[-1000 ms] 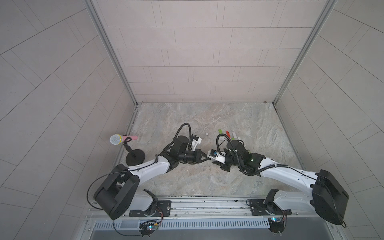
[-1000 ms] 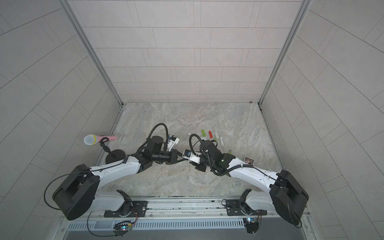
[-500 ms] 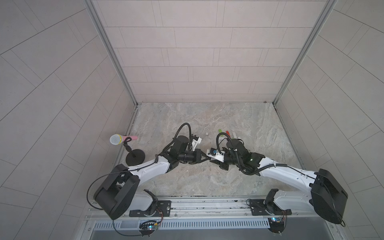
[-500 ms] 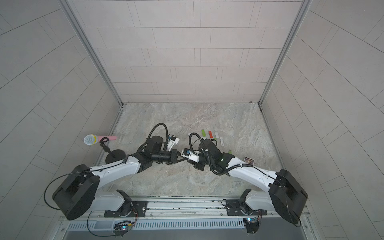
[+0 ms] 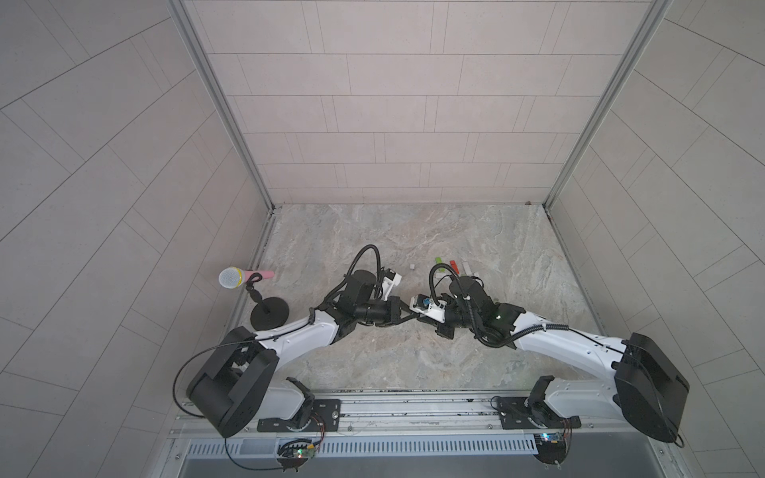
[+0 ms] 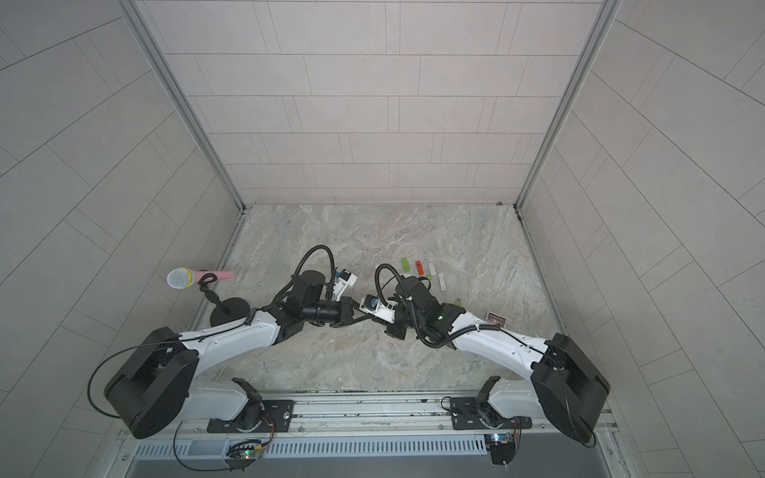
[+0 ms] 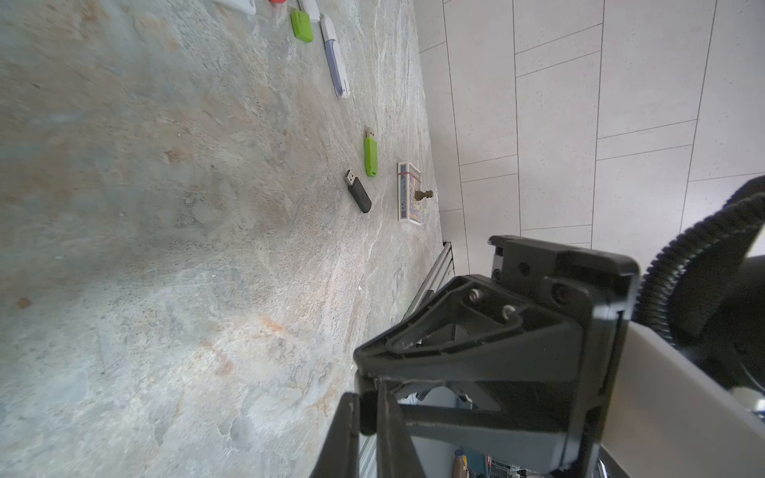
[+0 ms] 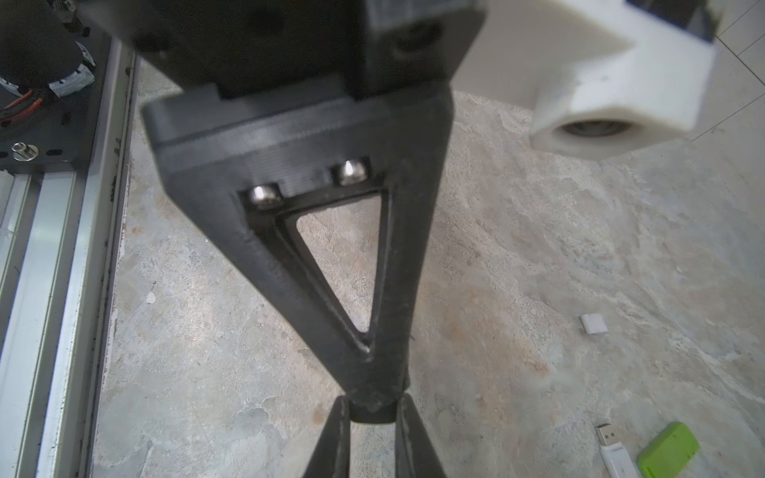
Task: Close the usb drive cover
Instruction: Pick up the cover from the center of the board.
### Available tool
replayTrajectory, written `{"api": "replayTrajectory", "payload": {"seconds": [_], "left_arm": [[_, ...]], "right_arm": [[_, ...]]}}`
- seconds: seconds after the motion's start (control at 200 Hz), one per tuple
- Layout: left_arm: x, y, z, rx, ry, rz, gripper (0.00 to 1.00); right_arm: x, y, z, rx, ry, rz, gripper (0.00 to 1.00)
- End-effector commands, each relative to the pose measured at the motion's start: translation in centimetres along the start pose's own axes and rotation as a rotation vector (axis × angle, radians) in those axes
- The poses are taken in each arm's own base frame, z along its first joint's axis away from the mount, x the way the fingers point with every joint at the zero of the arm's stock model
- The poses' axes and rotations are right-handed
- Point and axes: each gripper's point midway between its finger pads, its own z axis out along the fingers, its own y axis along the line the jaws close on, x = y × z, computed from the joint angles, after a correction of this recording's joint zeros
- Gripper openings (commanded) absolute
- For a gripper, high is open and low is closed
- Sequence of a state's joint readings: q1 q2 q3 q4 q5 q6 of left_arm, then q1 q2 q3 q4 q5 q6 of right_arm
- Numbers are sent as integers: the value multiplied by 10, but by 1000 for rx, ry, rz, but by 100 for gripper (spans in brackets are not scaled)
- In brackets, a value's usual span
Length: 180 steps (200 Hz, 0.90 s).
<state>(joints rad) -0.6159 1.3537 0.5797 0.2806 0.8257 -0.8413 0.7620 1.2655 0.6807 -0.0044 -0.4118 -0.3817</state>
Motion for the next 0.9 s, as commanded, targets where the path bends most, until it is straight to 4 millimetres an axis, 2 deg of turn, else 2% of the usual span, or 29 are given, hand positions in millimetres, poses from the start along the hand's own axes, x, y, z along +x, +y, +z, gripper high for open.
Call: {"api": "replayTrajectory", "payload": {"seconds": [0.0, 0.165, 0.565, 0.725, 0.896], "left_arm": [[-6, -12, -1, 31, -16, 31, 10], [-6, -11, -1, 26, -17, 28, 15], [-7, -9, 1, 22, -13, 20, 17], [-6, -7, 2, 21, -7, 15, 17], [-7, -8, 1, 18, -15, 18, 10]], "right_arm": [[-17, -3, -4, 4, -49, -20, 14], [-21, -1, -5, -5, -63, -16, 15], [-24, 1, -5, -20, -79, -4, 15], [-25, 0, -5, -18, -83, 0, 15], [-23, -2, -8, 0, -73, 17, 20]]}}
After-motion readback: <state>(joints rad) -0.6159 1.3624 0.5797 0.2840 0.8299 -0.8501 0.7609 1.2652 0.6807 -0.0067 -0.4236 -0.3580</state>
